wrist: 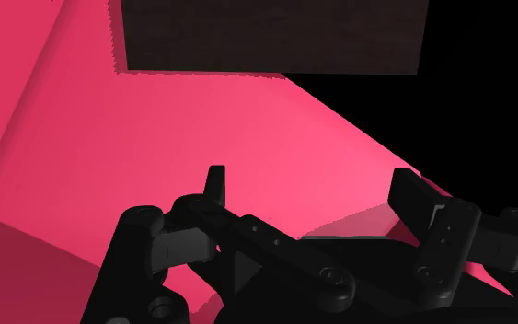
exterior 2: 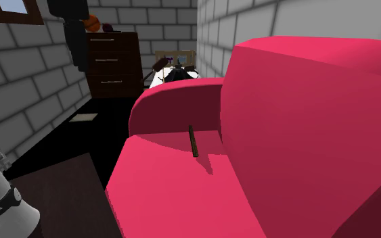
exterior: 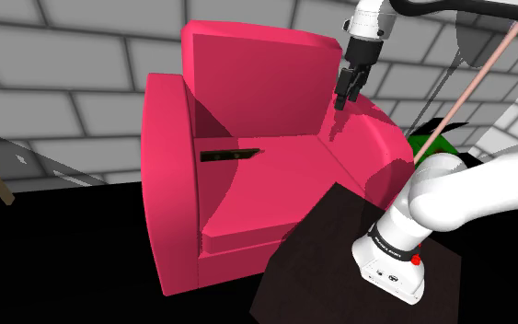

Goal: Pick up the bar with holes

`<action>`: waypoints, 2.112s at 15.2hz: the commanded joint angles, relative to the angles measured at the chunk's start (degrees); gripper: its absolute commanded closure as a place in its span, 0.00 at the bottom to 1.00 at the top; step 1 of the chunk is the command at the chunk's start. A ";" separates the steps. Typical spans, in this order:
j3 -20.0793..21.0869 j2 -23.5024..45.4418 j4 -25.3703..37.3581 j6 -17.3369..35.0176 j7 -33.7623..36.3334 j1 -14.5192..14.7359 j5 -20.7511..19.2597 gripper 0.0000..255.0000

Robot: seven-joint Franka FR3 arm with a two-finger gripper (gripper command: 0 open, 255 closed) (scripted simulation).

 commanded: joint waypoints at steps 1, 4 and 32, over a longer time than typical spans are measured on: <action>0.00 0.00 0.00 0.00 0.00 0.00 0.00 0.00; -2.00 3.94 -1.55 5.69 -4.68 0.76 -1.56 0.00; -8.10 60.75 18.30 44.78 -45.77 5.50 1.73 0.00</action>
